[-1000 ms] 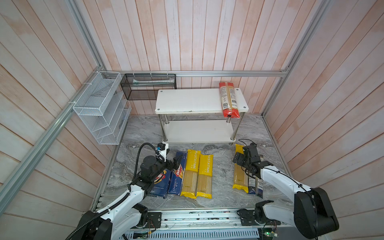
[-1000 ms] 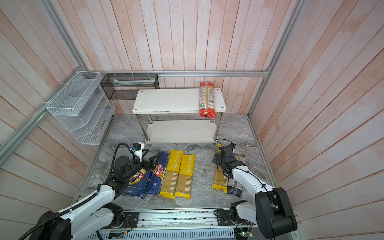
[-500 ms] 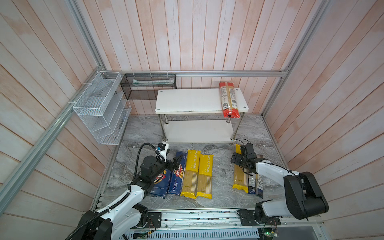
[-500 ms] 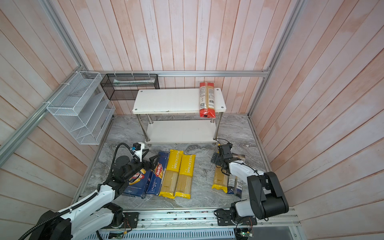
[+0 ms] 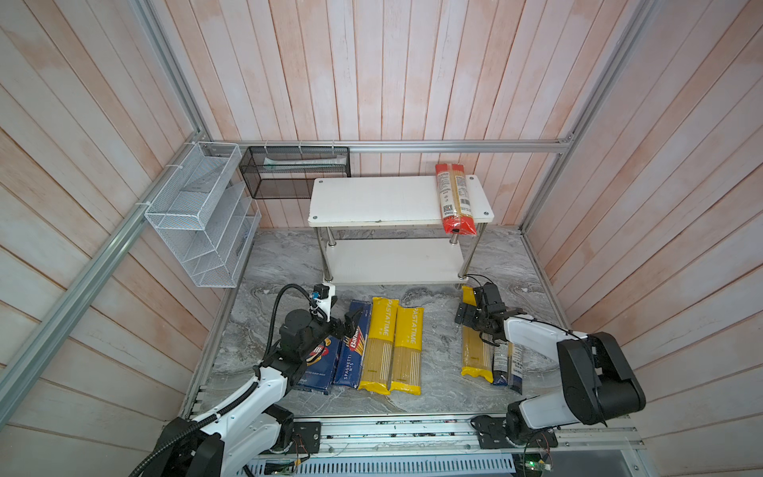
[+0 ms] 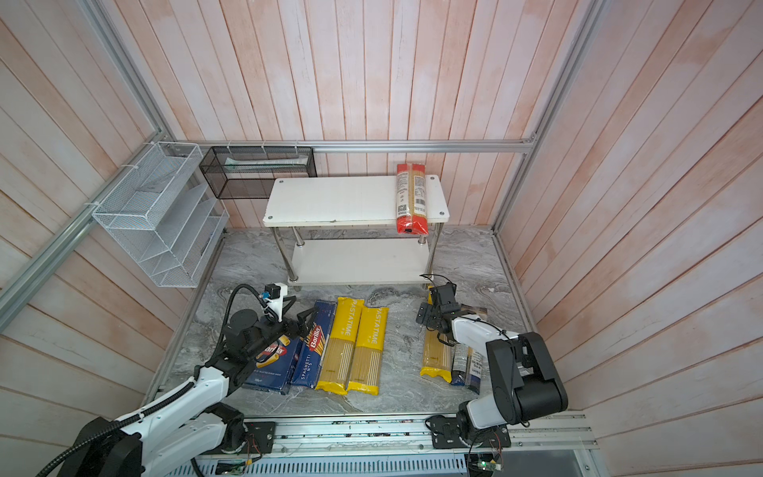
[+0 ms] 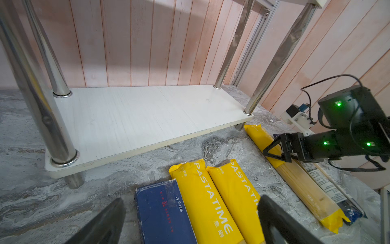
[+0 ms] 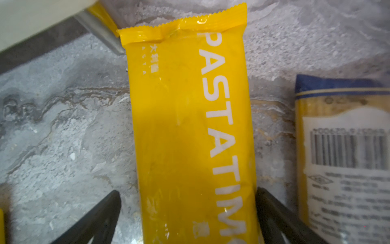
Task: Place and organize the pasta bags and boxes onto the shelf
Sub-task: 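Lower the open right gripper over the yellow PASTATIME bag nearest the shelf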
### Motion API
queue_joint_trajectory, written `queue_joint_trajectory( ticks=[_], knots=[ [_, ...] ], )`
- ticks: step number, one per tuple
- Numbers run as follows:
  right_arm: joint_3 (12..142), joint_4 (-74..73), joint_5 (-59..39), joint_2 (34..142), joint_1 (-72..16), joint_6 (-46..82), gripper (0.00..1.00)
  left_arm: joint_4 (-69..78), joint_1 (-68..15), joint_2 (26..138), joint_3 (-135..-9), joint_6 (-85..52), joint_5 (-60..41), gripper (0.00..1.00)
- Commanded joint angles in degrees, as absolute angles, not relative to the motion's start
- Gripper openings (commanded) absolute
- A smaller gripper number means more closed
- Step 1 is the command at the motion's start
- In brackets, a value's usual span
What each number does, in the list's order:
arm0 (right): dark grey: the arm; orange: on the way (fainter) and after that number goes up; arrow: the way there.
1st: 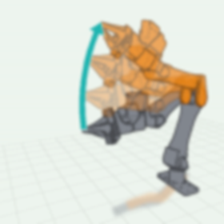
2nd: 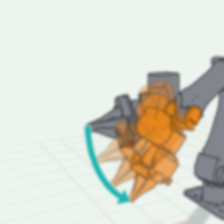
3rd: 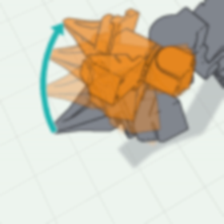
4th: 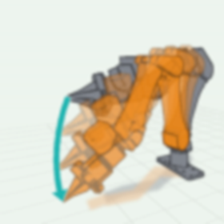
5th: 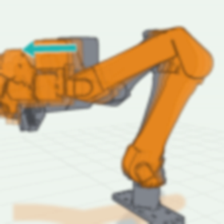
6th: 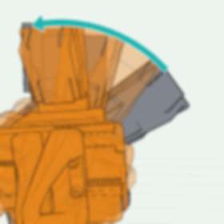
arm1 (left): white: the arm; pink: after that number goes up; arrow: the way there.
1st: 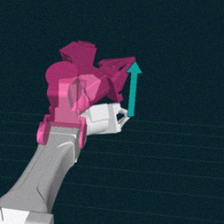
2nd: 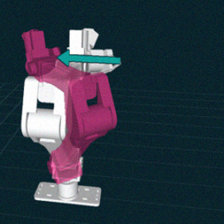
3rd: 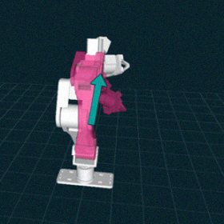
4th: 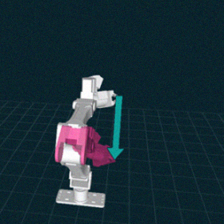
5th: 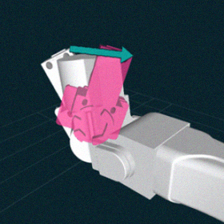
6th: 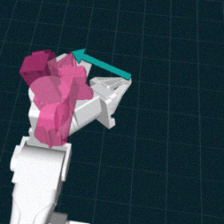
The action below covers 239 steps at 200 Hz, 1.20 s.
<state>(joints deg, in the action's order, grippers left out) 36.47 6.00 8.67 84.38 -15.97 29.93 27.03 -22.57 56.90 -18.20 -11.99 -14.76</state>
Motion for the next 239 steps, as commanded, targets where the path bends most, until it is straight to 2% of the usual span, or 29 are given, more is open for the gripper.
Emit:
queue_joint_trajectory(
  ticks=[1, 47, 75, 128, 171, 239],
  knots=[
    [37.15, 7.9, 4.72, 86.34, -18.94, 29.4, 0.98, 28.37, -22.77, 57.15, -18.02, -11.3, -15.55, 1.0],
    [37.13, 4.79, 1.89, 87.11, -22.38, 31.29, 0.98, 28.12, -22.79, 56.95, -18.02, -11.37, -15.55, 1.0],
    [40.8, 8.7, 1.71, 87.71, -23.82, 29.16, 0.98, 27.91, -22.79, 56.69, -18.02, -11.34, -15.46, 1.0],
    [42.02, 18.91, 5.52, 79.01, -23.74, 25.55, 0.98, 27.77, -22.79, 56.67, -18.02, -11.25, -15.15, 1.0],
    [38.49, 17.82, 5.37, 73.35, -23.74, 25.21, 0.98, 27.86, -22.78, 56.66, -18.03, -11.32, -15.35, 1.0],
    [34.99, 13.77, 3.61, 76.92, -21.82, 25.88, 0.98, 27.51, -22.77, 55.39, -17.85, -11.35, -15.44, 1.0]
  ],
)
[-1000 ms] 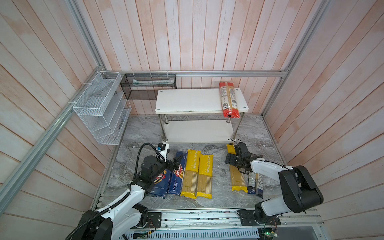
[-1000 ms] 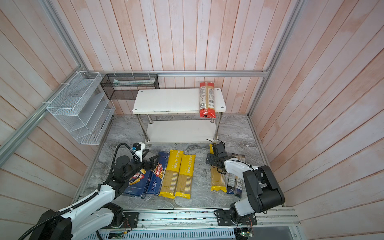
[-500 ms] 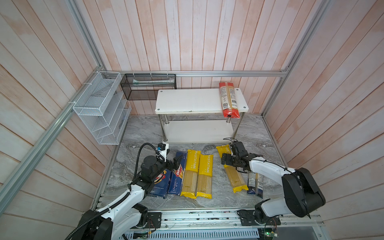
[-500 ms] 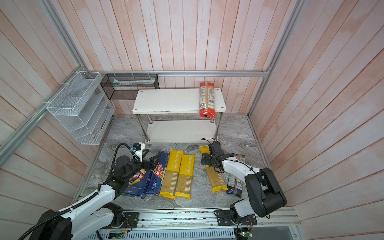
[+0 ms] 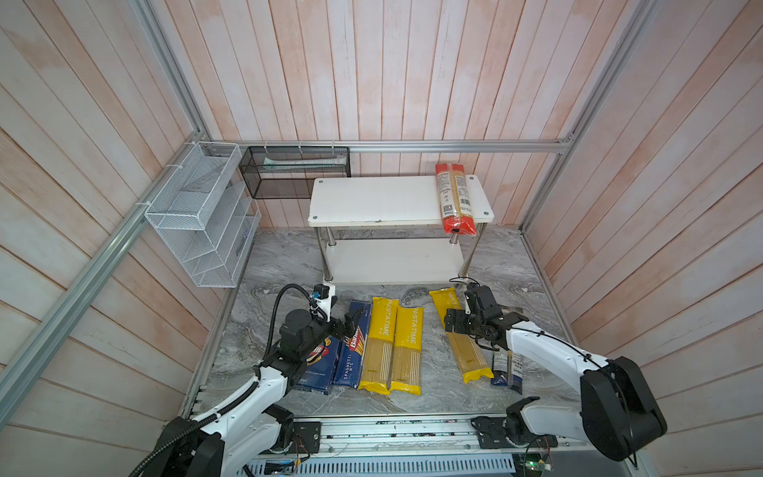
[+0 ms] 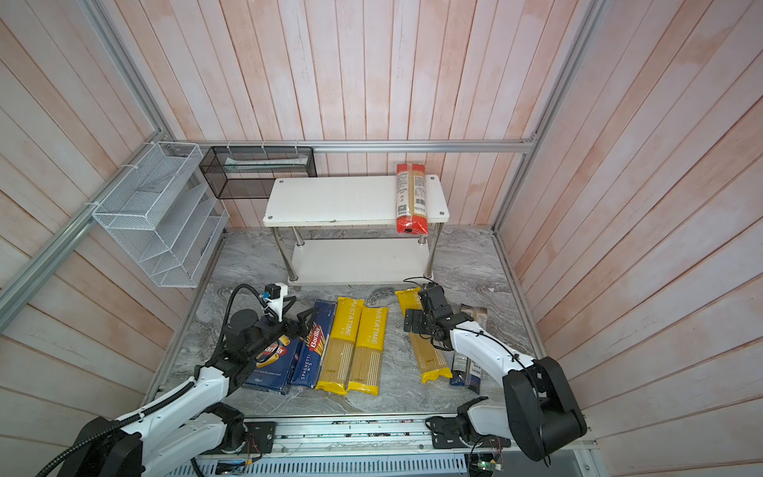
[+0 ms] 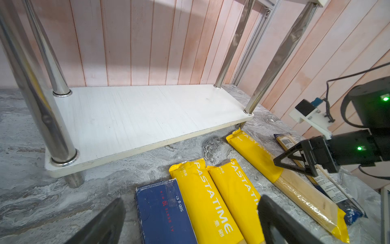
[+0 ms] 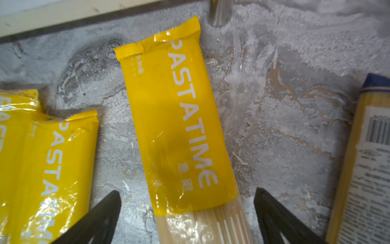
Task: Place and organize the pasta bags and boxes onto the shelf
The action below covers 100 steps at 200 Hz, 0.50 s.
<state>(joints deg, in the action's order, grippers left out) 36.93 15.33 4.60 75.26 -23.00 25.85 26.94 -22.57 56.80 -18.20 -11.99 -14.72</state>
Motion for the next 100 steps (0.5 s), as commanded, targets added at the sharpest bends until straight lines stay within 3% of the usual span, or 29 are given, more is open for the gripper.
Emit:
queue_joint_trajectory(
  ticks=[1, 100],
  knots=[
    [34.94, 13.65, 3.56, 76.96, -21.81, 25.86, 0.98, 27.51, -22.76, 55.38, -17.85, -11.34, -15.41, 1.0],
    [32.4, 13.12, -0.1, 77.53, -24.28, 26.77, 0.98, 27.52, -22.81, 55.46, -17.8, -11.39, -14.79, 1.0]
  ],
)
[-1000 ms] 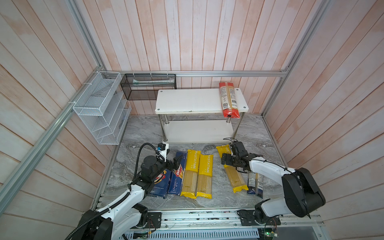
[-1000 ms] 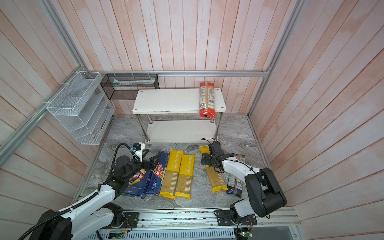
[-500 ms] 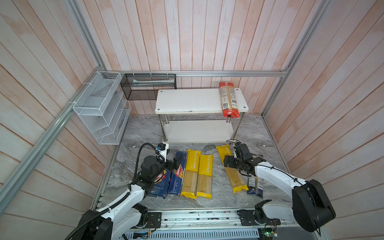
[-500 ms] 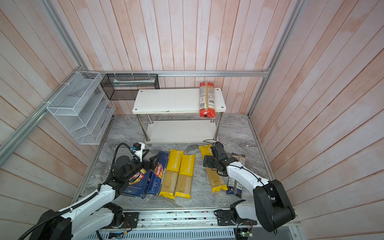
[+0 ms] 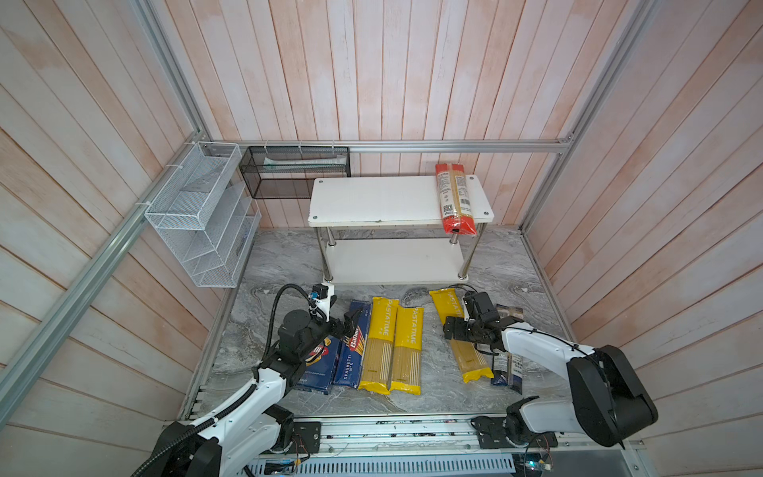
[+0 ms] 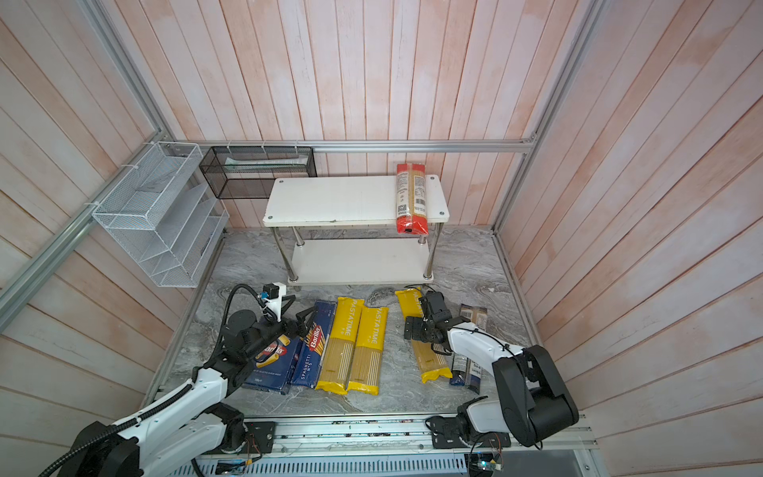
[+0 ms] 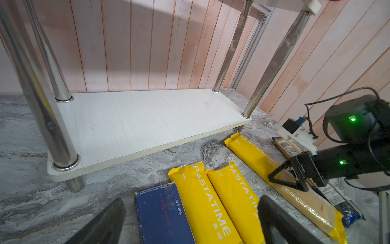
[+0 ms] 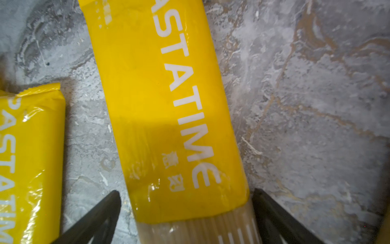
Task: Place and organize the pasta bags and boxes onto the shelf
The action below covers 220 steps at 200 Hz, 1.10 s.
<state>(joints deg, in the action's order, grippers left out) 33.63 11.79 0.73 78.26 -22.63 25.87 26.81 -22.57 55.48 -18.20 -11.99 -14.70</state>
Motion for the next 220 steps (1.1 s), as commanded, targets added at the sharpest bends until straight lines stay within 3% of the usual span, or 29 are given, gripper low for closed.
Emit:
queue_joint_trajectory(
  ticks=[1, 28, 114, 220],
  knots=[
    [32.46, 13.28, 0.08, 77.53, -24.36, 26.79, 0.98, 27.56, -22.79, 55.46, -17.78, -11.41, -14.78, 1.0],
    [34.25, 18.28, 5.51, 77.78, -26.95, 28.86, 0.98, 27.64, -22.79, 55.62, -17.83, -11.49, -14.82, 1.0],
    [36.08, 18.97, 7.3, 78.8, -27.94, 29.83, 0.98, 27.56, -22.83, 55.93, -18.02, -11.57, -15.21, 1.0],
    [40.15, 17.75, 4.78, 88.75, -27.77, 23.91, 0.98, 27.34, -22.75, 55.83, -18.02, -11.5, -15.0, 1.0]
  ],
)
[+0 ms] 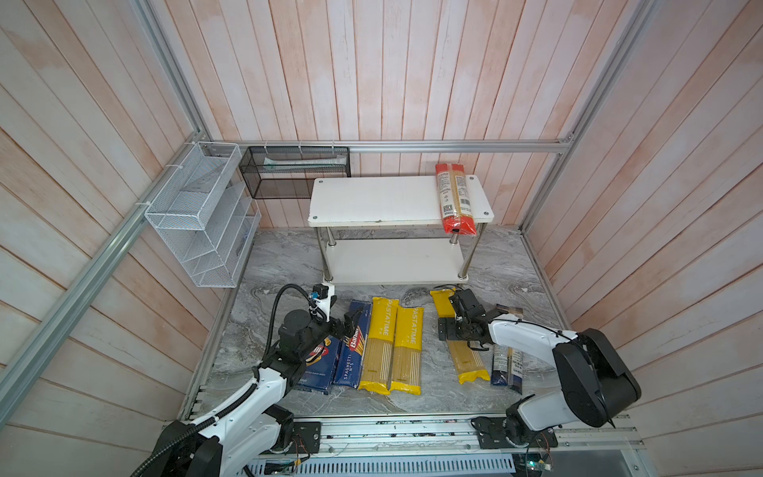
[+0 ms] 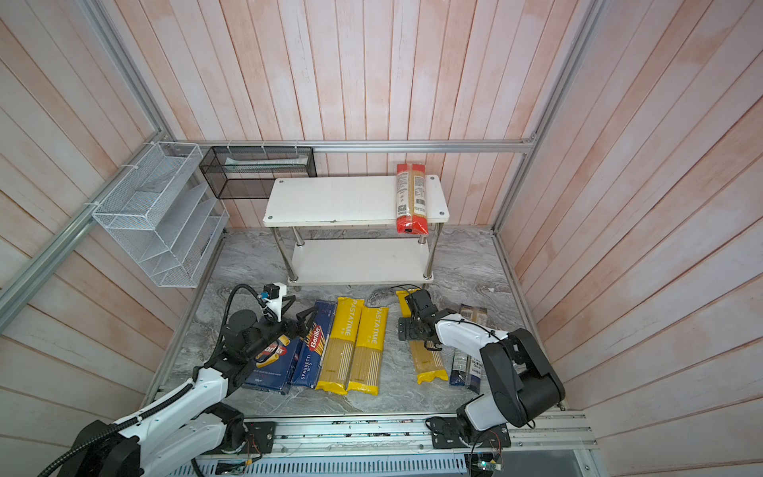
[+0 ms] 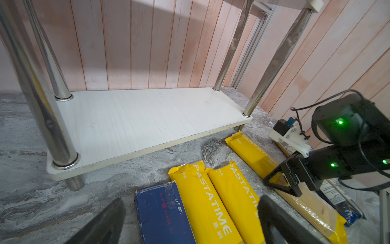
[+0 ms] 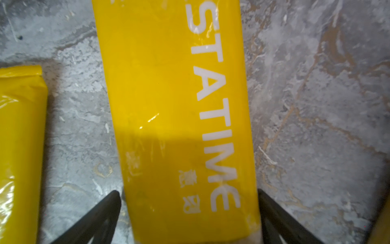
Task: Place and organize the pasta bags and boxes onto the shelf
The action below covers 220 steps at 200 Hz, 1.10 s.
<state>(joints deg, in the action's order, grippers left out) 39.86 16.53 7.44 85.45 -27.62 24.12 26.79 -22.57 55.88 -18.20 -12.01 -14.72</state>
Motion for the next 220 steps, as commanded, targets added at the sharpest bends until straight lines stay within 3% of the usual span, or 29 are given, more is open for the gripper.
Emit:
queue_joint_trajectory(
  ticks=[1, 51, 132, 179, 220],
  knots=[
    [40.16, 17.75, 4.76, 88.85, -27.77, 23.91, 0.98, 27.34, -22.76, 55.86, -18.02, -11.46, -15.01, 1.0],
    [39.1, 17.86, 3.63, 89.84, -27.67, 24.21, 0.97, 27.16, -22.77, 55.68, -18.12, -11.43, -14.99, 1.0],
    [35.94, 17.05, 2.8, 86.9, -28.25, 26.74, 0.78, 26.88, -22.76, 55.82, -18.19, -11.46, -14.68, 1.0],
    [34.74, 18.64, 3.59, 85.74, -29.52, 28.43, 0.9, 27.05, -22.73, 55.9, -18.24, -11.48, -14.68, 1.0],
    [35.68, 21.54, 4.54, 86.94, -29.83, 28.56, 0.92, 26.99, -22.85, 55.8, -18.19, -11.46, -14.77, 1.0]
  ],
)
